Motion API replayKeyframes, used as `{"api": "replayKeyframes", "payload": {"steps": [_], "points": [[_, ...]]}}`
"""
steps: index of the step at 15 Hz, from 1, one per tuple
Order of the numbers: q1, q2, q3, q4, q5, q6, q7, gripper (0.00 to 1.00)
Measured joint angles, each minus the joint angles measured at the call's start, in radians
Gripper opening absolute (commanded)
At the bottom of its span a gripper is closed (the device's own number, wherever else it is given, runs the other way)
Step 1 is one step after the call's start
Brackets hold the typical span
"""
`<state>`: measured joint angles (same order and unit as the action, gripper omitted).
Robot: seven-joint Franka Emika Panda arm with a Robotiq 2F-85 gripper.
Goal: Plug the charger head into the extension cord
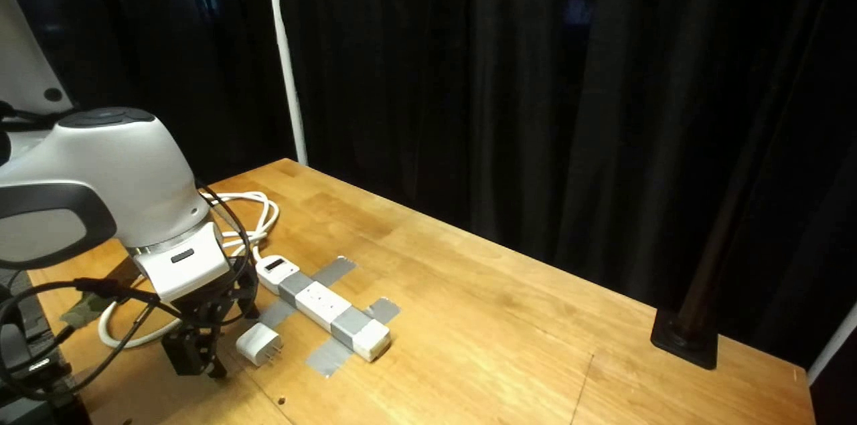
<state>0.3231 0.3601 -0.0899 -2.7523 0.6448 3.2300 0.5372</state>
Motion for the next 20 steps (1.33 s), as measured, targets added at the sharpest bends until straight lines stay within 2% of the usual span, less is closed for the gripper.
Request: {"api": "replayKeyframes", "payload": {"steps": [5,6,7,13,14,20], "points": [[0.155,0.012,-0.178,0.012,0.004,0.000,0.016,1.00],[0.177,0.013,-0.204,0.016,0.006,-0.003,0.025,0.90],[0.194,0.014,-0.222,0.020,0.007,-0.006,0.036,0.73],[0.224,0.014,-0.249,0.060,0.008,-0.102,0.089,0.27],[0.224,0.014,-0.249,0.066,0.007,-0.118,0.096,0.23],[0.221,0.006,-0.248,0.079,0.006,-0.153,0.103,0.23]]}}
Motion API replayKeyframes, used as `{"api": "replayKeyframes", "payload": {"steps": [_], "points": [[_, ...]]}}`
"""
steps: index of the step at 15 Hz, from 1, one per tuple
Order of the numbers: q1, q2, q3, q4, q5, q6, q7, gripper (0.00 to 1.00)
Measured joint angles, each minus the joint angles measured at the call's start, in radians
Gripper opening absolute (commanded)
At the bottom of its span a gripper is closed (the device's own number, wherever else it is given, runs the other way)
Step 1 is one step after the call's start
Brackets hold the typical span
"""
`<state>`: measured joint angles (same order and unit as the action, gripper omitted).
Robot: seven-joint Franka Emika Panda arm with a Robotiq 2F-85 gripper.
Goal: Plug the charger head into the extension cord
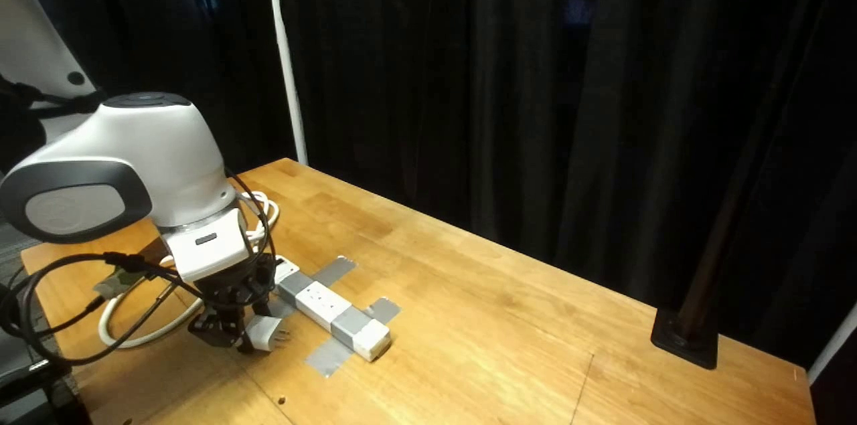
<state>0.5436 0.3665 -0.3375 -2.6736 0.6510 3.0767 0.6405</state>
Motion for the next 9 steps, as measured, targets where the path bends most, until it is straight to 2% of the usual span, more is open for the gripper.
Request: {"api": "replayKeyframes", "payload": {"steps": [3,5,7,9], "points": [[-0.039,-0.068,0.044,-0.004,-0.004,-0.060,-0.080,0.23],[-0.043,-0.153,0.036,-0.015,-0.037,-0.149,-0.131,0.23],[-0.044,-0.247,0.011,-0.020,-0.100,-0.279,-0.157,0.23],[-0.117,-0.334,0.041,-0.013,-0.143,-0.440,-0.182,0.23]]}}
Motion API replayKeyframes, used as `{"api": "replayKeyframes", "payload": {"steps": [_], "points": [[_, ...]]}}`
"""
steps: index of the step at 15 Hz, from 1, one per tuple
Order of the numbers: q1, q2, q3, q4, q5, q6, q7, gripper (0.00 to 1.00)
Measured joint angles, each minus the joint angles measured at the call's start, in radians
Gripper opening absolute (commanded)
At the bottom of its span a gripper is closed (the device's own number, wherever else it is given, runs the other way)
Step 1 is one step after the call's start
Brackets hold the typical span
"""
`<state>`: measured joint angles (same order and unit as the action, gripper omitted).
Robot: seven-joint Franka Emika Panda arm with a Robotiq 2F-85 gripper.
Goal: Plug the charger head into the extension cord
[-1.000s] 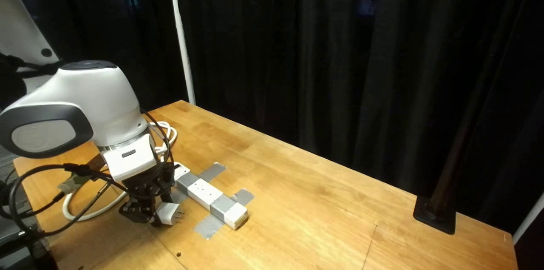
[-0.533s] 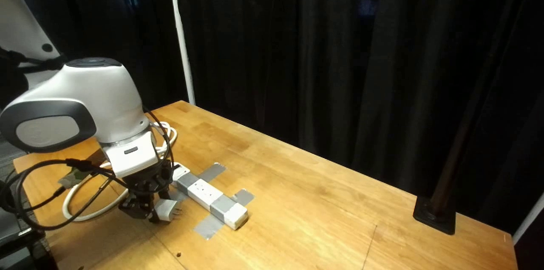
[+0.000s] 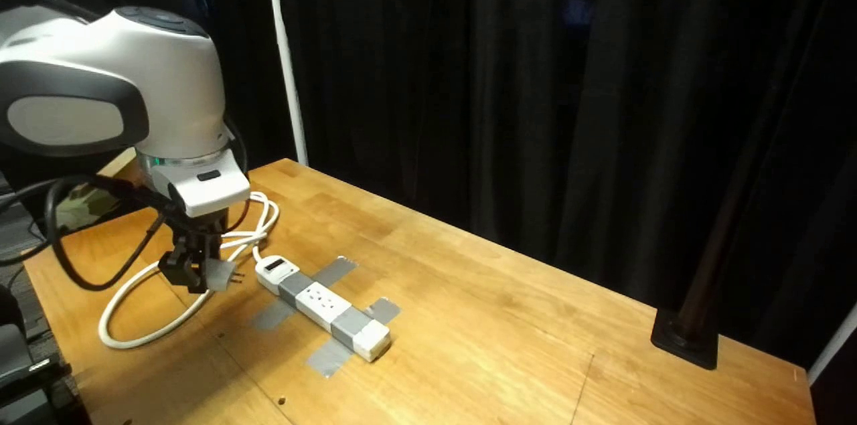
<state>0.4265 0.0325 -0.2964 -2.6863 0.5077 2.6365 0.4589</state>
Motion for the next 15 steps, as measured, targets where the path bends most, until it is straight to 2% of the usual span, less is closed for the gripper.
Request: {"api": "replayKeyframes", "payload": {"steps": [4,6,7,8,10,15], "points": [[-0.210,-0.069,0.097,0.065,0.039,-0.332,-0.147,0.23],[-0.261,-0.058,0.093,0.117,0.062,-0.491,-0.212,0.23],[-0.296,-0.045,0.104,0.144,0.075,-0.565,-0.244,0.48],[-0.327,-0.028,0.114,0.171,0.089,-0.633,-0.274,0.48],[-0.358,0.005,0.122,0.207,0.101,-0.691,-0.307,0.48],[-0.363,0.032,0.131,0.223,0.105,-0.698,-0.318,0.48]]}}
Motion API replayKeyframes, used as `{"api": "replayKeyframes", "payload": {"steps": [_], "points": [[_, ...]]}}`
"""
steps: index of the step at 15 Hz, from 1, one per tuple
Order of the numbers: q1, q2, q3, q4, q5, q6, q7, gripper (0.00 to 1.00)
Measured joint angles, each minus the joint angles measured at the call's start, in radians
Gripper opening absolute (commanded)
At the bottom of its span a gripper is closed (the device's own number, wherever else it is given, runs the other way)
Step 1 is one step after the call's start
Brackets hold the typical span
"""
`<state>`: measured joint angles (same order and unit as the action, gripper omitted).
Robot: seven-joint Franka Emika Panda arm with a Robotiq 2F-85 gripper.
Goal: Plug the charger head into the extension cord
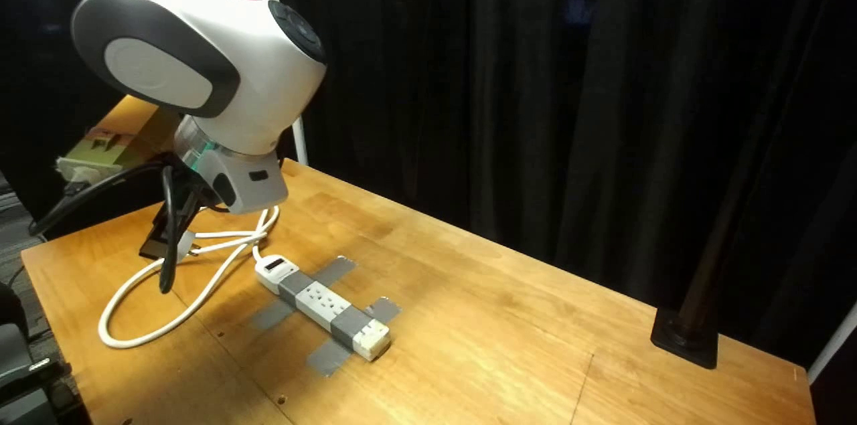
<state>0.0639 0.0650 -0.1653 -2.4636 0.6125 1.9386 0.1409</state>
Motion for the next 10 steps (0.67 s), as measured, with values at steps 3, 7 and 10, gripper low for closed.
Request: {"api": "replayKeyframes", "payload": {"steps": [3,7,10], "points": [[-0.008,0.002,0.005,0.003,0.000,-0.016,0.004,0.23],[-0.092,0.048,0.006,0.075,0.003,-0.199,0.109,0.23],[-0.158,0.108,-0.006,0.150,0.007,-0.298,0.197,0.23]]}}
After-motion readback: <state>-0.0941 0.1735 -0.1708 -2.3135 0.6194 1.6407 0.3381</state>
